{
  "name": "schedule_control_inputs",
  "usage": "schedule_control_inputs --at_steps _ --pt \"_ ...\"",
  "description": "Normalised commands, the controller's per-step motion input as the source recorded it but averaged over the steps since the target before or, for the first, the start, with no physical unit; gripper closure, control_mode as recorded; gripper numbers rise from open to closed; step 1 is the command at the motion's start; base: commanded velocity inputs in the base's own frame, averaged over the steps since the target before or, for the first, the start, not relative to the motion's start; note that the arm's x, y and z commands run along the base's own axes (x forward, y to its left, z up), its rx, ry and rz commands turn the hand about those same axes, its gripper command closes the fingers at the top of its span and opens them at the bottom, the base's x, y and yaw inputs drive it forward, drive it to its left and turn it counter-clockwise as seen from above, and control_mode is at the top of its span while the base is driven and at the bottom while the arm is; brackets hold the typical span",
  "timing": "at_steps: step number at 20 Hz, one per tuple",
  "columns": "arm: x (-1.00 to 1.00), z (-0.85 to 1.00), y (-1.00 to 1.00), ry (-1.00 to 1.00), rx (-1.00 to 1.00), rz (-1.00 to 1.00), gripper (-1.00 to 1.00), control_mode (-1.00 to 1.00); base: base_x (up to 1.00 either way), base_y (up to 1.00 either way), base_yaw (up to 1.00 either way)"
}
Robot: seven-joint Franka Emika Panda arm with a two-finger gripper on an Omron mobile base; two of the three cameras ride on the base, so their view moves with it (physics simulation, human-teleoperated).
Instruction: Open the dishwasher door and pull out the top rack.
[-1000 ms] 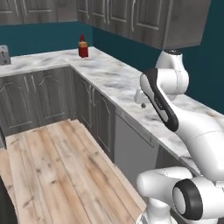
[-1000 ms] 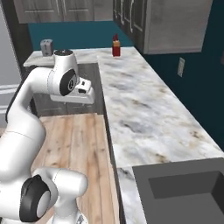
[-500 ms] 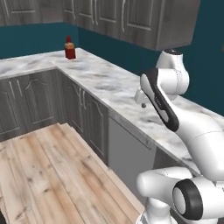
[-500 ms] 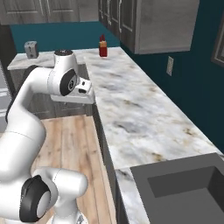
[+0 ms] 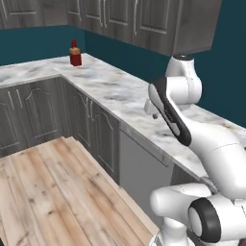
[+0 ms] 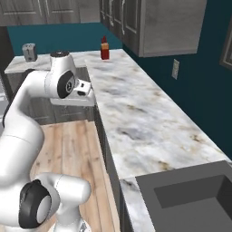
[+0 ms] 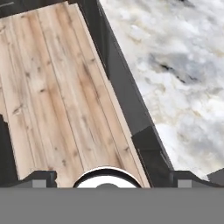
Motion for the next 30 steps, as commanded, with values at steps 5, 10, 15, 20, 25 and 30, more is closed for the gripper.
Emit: schedule_control_inputs --at_steps 5,10,15,20,25,30 --pt "-0.09 -0.17 0.64 -0.16 -0.28 -0.05 -1.0 -1.0 0.0 0.0 0.0" --pt "0.0 -0.41 0.54 -0.14 -0.23 -0.02 -1.0 -1.0 0.0 0.0 0.0" --pt "0.0 -0.45 0.4 -0.1 -0.21 0.0 -1.0 -1.0 0.0 0.0 0.0" --pt "0.11 -0.45 0.19 -0.06 -0.28 -0.03 -1.0 -1.0 0.0 0.0 0.0" --pt "0.24 -0.43 0.03 -0.01 -0.31 -0.04 -1.0 -1.0 0.0 0.0 0.0" --pt "0.31 -0.36 0.0 0.0 -0.31 -0.03 -1.0 -1.0 0.0 0.0 0.0"
